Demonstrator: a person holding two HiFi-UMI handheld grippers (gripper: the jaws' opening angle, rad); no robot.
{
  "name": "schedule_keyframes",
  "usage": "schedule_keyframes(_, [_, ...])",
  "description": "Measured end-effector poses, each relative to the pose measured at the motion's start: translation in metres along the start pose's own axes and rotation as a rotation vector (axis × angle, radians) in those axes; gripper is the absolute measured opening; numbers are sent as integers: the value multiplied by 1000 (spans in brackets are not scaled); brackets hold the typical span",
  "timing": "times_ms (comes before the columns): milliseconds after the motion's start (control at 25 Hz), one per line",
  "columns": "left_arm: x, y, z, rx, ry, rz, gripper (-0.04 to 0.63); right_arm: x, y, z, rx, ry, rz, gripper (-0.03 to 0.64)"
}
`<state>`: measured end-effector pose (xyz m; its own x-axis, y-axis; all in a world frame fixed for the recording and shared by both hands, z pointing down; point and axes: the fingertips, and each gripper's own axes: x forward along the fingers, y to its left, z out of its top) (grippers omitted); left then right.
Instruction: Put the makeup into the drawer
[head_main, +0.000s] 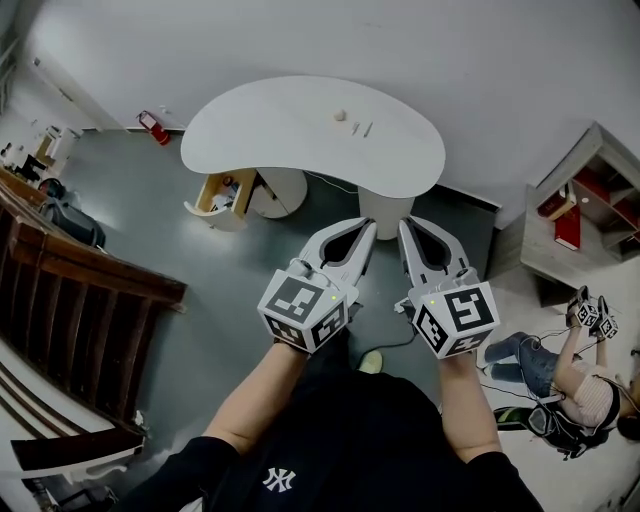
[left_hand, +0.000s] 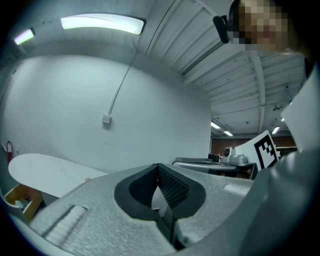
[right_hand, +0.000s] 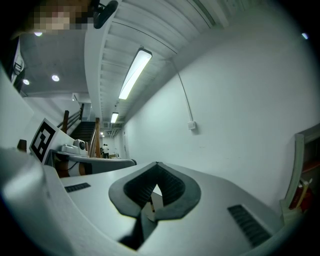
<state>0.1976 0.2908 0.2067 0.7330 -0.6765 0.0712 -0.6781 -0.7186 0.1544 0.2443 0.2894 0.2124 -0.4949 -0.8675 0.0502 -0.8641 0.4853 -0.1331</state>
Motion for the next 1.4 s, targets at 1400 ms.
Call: schedule_keyframes(1400, [138, 260, -2, -18, 65, -110, 9, 282, -71, -27, 41, 117, -173, 15])
